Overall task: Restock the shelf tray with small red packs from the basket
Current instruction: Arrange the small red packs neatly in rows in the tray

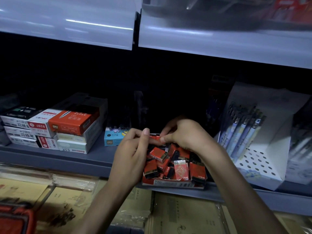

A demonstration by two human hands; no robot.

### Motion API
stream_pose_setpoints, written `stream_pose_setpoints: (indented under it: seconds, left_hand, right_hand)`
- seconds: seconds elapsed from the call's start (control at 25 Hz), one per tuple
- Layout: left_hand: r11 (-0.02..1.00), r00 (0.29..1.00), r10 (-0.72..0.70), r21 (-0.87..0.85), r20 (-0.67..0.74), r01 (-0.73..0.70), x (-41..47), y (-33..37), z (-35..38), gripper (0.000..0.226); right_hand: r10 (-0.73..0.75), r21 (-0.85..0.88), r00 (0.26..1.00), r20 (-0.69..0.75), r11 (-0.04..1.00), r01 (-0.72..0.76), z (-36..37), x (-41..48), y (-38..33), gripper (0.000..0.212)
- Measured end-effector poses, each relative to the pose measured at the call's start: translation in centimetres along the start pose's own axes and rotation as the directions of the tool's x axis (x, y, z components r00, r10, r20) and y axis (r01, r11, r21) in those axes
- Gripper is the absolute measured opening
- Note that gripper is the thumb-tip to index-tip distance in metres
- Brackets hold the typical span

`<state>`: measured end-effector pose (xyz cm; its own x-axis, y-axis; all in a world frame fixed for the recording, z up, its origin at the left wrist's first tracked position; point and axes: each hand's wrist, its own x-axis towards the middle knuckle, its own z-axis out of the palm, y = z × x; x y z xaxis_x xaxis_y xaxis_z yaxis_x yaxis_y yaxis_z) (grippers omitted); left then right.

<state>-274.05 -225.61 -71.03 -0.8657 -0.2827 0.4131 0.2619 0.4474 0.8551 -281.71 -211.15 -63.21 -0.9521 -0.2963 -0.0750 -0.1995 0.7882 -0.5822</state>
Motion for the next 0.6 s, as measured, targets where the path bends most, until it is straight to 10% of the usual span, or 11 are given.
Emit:
stream_pose_setpoints:
  seconds: [0.2,0.36,0.6]
  left_hand:
    - [0.977,0.981,0.111,0.161,0.162,-0.137,0.9,-0.7,-1.5,0.067]
    - [0.988,0.991,0.09,0.118,0.102,-0.102,0.5,-0.8,-0.9,0.068]
    - [0.997,0.997,0.066,0.036,0.042,-0.067,0.7,-0.7,-0.9,0.063]
  right_hand:
    - [-0.004,-0.13,0.996,-0.091,0.992,-0.008,-2.5,-1.4,0.0,0.022]
    - [0.023,-0.229,0.992,0.121,0.973,0.006,-3.4,-2.9,-0.7,0.026]
    - [-0.074,-0.056,0.975,0.211,0.995,0.088,-4.1,-3.2,-0.7,0.012]
